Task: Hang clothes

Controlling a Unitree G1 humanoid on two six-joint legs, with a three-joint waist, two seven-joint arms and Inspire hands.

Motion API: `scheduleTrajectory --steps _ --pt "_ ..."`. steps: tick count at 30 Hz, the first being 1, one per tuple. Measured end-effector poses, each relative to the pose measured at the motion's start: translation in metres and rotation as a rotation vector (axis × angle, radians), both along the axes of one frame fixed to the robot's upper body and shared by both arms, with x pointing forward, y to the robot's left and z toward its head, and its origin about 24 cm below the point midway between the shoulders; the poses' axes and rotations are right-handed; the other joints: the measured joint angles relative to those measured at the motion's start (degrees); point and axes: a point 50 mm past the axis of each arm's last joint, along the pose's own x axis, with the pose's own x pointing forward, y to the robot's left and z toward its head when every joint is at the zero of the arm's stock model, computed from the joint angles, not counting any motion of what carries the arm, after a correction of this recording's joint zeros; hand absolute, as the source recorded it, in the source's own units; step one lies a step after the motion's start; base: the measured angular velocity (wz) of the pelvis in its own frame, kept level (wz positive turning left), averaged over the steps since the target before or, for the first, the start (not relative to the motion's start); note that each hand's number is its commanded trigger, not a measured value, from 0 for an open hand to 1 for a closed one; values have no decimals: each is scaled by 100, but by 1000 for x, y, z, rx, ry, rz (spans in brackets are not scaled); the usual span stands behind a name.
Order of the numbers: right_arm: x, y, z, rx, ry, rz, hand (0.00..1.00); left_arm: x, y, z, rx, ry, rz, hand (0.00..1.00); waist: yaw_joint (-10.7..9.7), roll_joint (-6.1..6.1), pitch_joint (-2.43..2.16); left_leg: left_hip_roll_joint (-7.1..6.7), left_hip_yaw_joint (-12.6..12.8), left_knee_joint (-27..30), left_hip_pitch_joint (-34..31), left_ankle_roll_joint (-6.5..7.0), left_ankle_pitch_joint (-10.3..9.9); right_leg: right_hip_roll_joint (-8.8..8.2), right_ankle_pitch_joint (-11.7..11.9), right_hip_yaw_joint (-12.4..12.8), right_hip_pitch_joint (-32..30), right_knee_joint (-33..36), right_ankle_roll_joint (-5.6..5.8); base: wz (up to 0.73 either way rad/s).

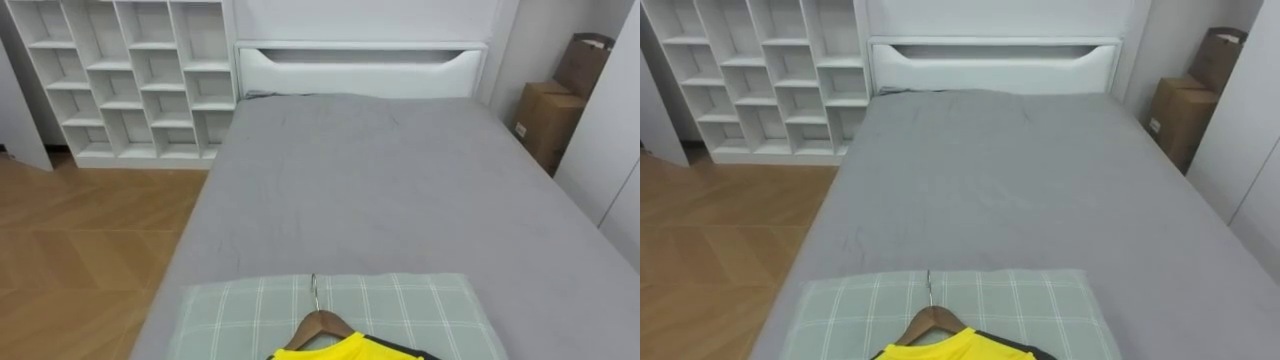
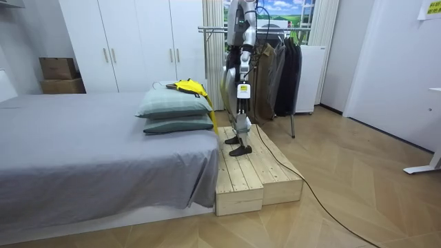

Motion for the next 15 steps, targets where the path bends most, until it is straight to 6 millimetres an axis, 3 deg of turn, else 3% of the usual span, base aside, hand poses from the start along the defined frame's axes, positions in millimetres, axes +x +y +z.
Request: scheduleTrajectory --steps 15 --pt "1 -3 0 -52 -18 21 0 1 8 2 114 -40 37 0 2 14 -4 0 4 18 -7 1 0 29 0 1 4 17 0 0"
